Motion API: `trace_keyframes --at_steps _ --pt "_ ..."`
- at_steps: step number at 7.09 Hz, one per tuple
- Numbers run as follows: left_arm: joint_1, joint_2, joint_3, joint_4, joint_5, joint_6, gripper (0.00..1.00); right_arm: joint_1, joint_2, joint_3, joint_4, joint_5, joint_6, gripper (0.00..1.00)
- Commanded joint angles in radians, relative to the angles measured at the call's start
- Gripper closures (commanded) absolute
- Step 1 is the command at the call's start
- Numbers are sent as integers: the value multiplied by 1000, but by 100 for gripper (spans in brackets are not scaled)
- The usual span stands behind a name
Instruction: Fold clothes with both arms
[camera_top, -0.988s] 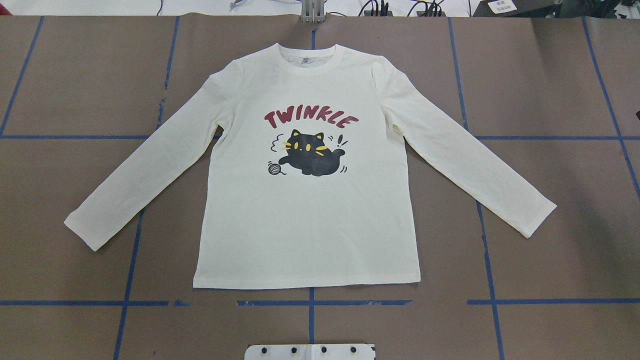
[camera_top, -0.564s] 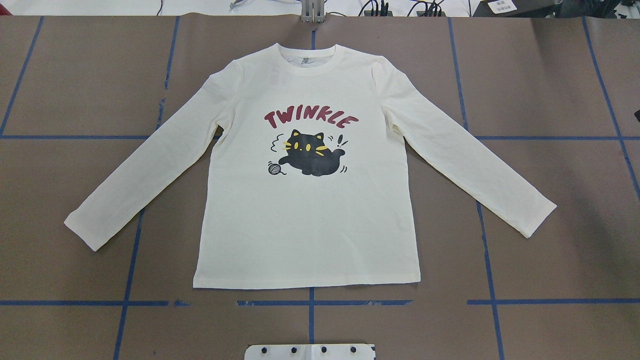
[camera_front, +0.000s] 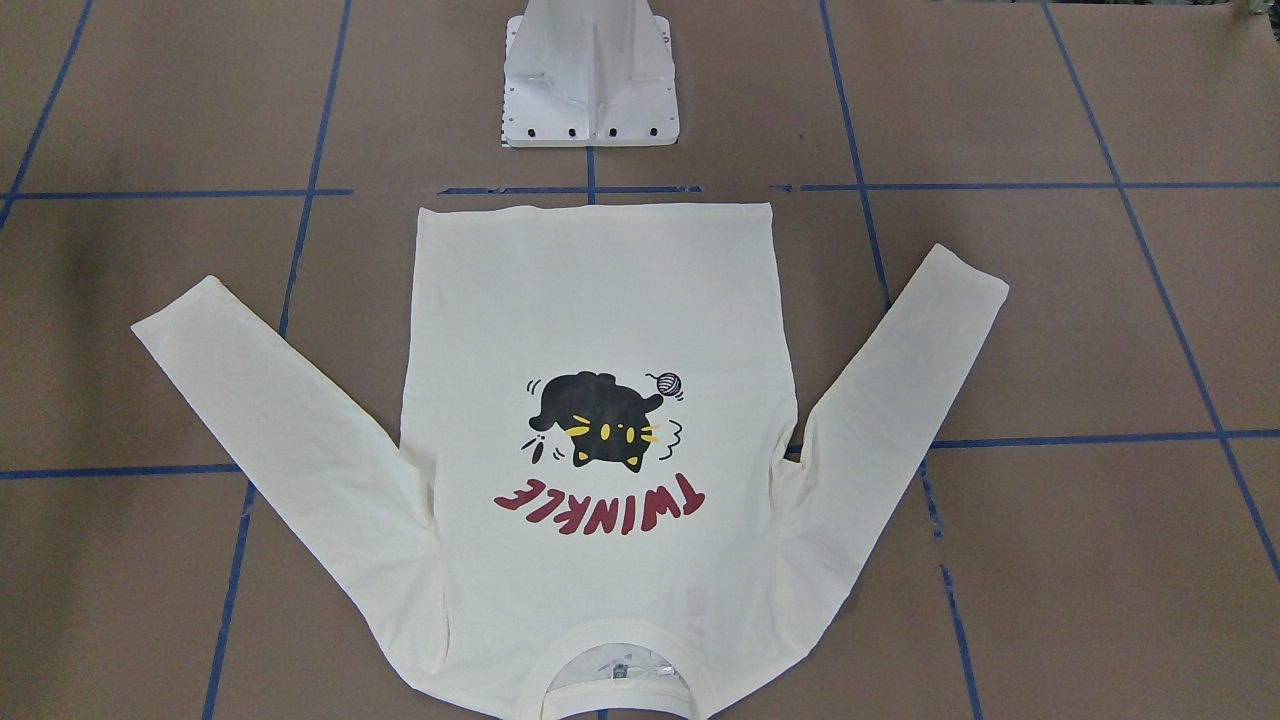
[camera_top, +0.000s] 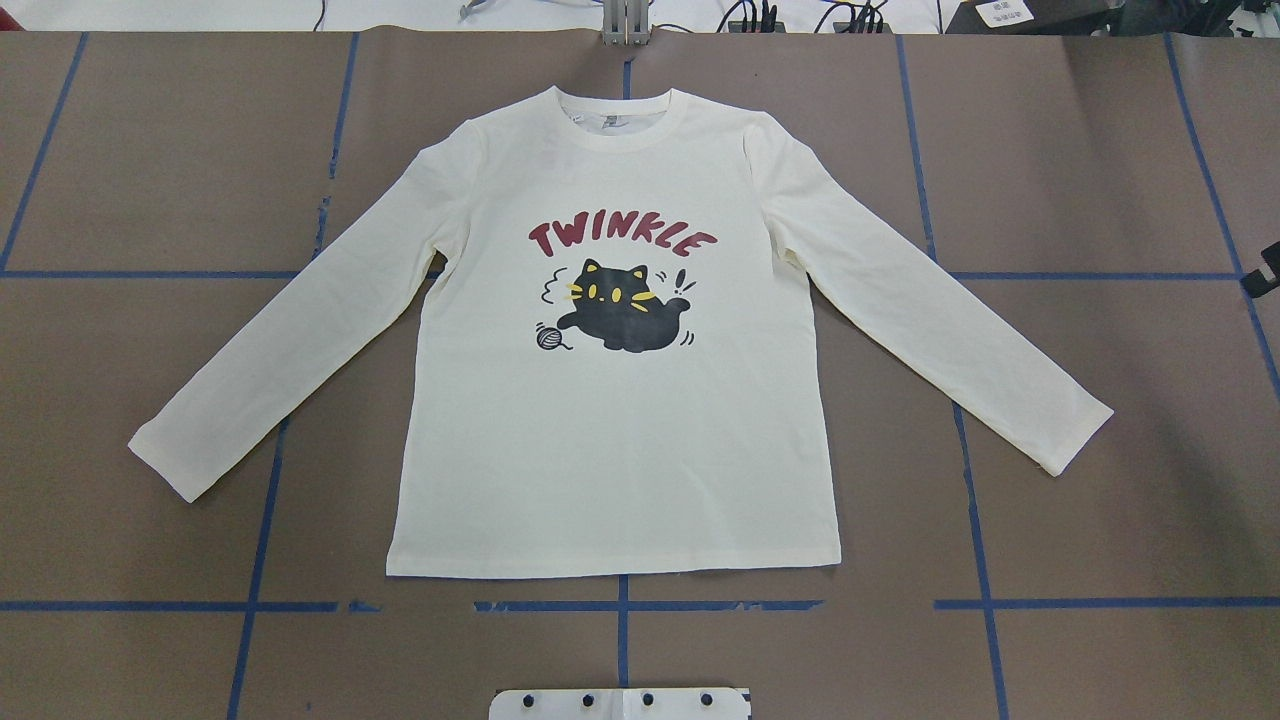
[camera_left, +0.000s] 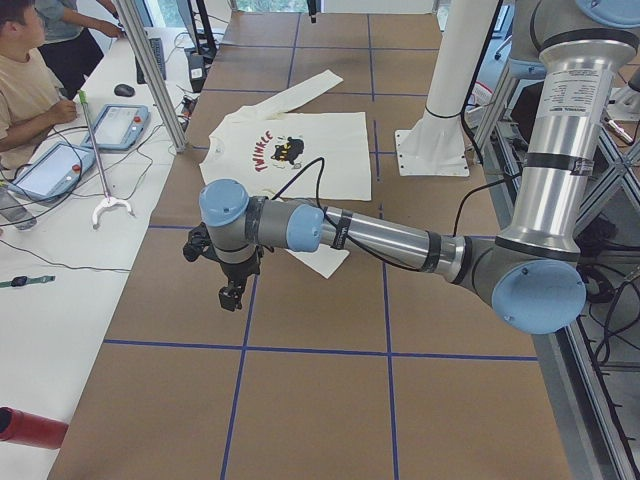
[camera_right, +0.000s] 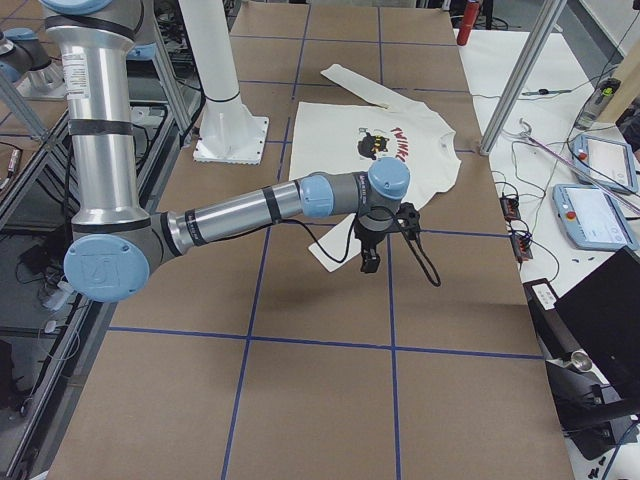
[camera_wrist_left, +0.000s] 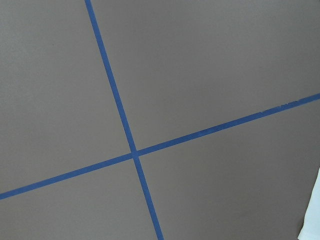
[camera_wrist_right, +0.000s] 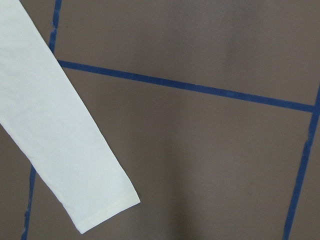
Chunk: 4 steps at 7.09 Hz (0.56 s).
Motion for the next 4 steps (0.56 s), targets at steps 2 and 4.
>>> trace_keyframes --at_steps 2,4 --pt "7 23 14 -137 -31 -24 0 -238 -112 -16 395 -156 460 0" --pt "7 27 18 -185 -30 -58 0 -333 -142 -112 697 -203 744 3"
